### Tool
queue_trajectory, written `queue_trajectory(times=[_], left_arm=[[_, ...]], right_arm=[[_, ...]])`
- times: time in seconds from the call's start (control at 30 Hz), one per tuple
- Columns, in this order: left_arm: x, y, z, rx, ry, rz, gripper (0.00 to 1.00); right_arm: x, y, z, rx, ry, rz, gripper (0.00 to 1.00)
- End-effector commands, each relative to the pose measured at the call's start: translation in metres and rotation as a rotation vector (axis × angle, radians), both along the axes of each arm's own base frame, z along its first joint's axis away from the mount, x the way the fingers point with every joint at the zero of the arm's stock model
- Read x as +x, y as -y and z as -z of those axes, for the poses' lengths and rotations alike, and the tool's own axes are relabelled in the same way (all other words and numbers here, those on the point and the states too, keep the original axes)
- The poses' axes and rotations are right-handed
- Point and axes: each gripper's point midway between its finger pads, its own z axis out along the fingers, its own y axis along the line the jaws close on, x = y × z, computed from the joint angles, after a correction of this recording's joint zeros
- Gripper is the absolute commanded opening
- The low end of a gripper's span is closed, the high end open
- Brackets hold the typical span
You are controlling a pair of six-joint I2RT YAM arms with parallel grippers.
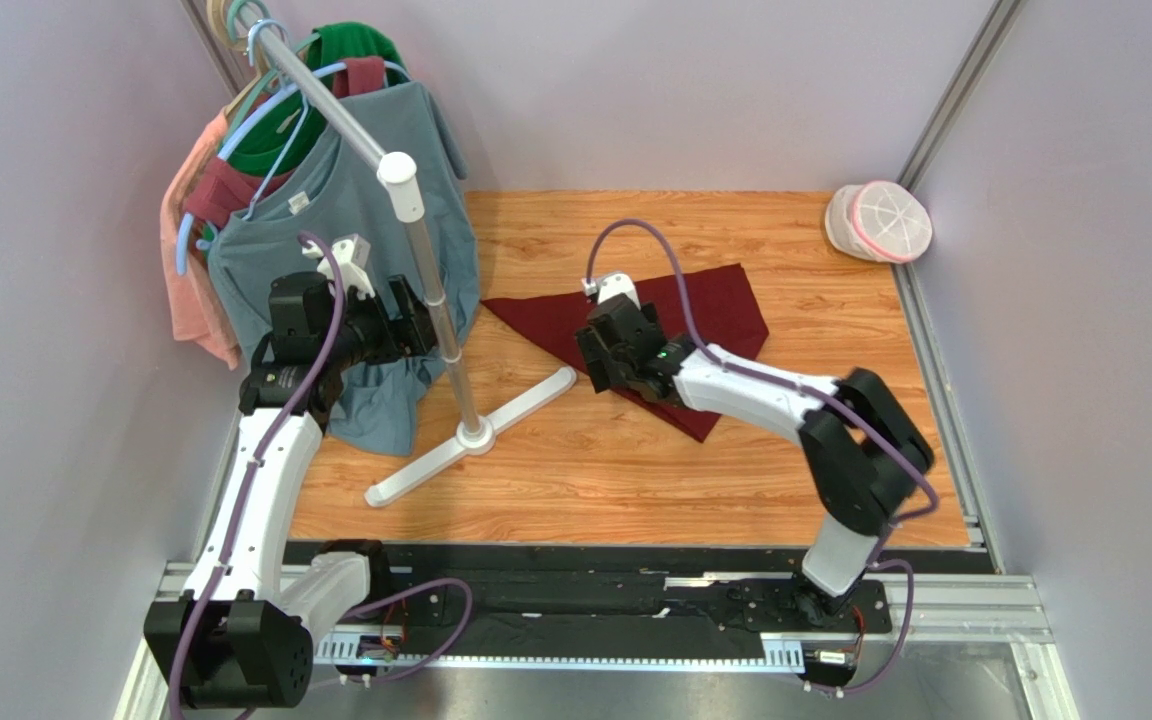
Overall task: Fold the napkin, place the utensils inside, and roll it up
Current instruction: Fold the napkin
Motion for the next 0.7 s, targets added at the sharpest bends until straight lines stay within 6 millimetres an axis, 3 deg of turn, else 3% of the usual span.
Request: queue_trajectory(times=[0.0,0.03,0.07,0.27,0.3,0.4,0.67], left_arm=[[0.003,0.003,-0.010,-0.011,0.034,0.013,0.89],[0.003,0.003,-0.010,-0.012,0.034,0.016,0.89],[0.003,0.003,-0.011,-0.011,0.037,0.014,0.89],[0.003,0.000,-0.011,-0.002,0.041,0.003,0.89],[0.003,0.000,-0.011,0.001,0.043,0.001,0.89],[0.003,-0.002,-0.010,0.007,0.041,-0.008,0.89],[0.002,-0.006,-0.013,0.025,0.056,-0.026,0.89]], right_arm=[[-0.018,0.014,-0.041,0.230,-0.019,0.050,0.77],[-0.020,0.022,-0.053,0.281,-0.012,0.072,0.77],[-0.029,0.035,-0.039,0.287,-0.057,0.100,0.77],[-0.036,0.101,-0.014,0.518,-0.191,0.364,0.73],[-0.041,0.116,0.000,0.536,-0.232,0.413,0.72],[-0.047,0.138,0.015,0.607,-0.280,0.509,0.68],[-0.049,0.153,0.038,0.651,-0.318,0.596,0.62]])
